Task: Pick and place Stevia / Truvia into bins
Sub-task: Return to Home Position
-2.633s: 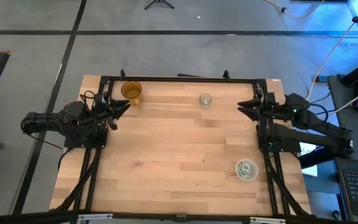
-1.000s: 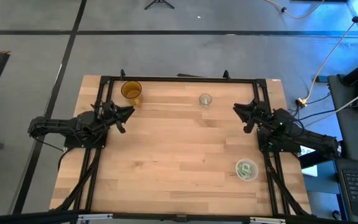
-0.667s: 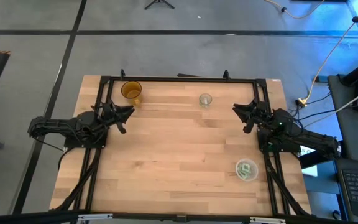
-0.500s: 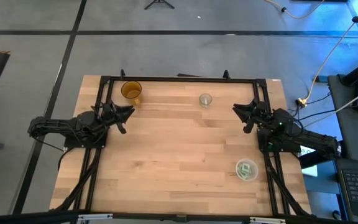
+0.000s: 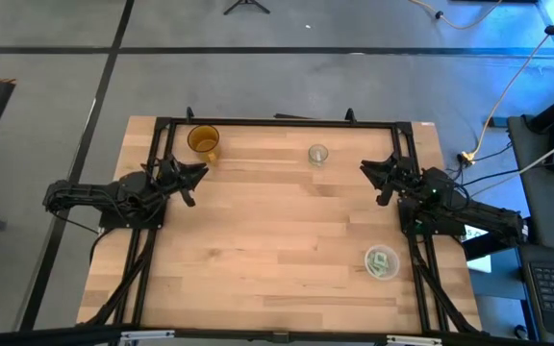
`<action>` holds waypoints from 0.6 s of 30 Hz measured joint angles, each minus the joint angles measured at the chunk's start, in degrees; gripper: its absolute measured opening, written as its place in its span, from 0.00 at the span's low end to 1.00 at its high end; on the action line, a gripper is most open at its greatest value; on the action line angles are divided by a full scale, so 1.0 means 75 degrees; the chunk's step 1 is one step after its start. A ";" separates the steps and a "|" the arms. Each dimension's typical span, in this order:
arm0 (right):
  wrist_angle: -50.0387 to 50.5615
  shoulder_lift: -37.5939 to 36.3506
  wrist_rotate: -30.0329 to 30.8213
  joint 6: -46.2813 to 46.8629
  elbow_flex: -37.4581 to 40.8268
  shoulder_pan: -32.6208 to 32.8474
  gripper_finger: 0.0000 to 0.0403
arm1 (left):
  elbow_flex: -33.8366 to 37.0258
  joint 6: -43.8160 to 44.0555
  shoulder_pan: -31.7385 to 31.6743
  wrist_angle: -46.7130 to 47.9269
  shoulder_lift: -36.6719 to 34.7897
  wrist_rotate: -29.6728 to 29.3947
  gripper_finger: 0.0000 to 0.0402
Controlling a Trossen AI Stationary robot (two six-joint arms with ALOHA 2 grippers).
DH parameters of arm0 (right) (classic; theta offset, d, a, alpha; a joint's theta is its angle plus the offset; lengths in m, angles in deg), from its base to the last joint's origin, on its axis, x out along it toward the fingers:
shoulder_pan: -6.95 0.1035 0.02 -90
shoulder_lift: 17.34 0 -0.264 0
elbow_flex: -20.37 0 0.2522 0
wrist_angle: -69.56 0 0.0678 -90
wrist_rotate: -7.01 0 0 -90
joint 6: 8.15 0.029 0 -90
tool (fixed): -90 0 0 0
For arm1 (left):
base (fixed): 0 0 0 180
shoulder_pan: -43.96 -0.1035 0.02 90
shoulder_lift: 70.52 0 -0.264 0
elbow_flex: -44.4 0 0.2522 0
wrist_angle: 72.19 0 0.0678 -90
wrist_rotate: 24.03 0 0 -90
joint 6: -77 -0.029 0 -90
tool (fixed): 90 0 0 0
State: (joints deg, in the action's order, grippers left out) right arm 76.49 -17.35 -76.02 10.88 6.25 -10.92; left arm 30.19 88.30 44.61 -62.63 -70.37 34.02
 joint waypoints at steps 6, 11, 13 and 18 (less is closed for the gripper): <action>-0.0003 0.0000 0.0000 0.0002 0.0000 0.0000 0.29 | 0.0000 -0.0003 0.0000 0.0003 0.0000 0.0003 0.21; -0.0003 0.0000 -0.0003 0.0003 -0.0003 0.0000 0.29 | 0.0000 -0.0001 0.0000 0.0003 0.0000 0.0003 0.21; -0.0001 0.0000 -0.0003 0.0002 -0.0003 0.0000 0.29 | 0.0000 0.0004 0.0000 0.0003 0.0000 0.0003 0.21; -0.0003 0.0000 -0.0005 0.0001 -0.0003 -0.0002 0.29 | 0.0000 0.0003 0.0000 0.0003 0.0000 0.0003 0.21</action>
State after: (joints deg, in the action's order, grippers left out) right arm 76.47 -17.35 -76.06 10.89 6.23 -10.93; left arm 30.19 88.32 44.61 -62.61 -70.37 34.04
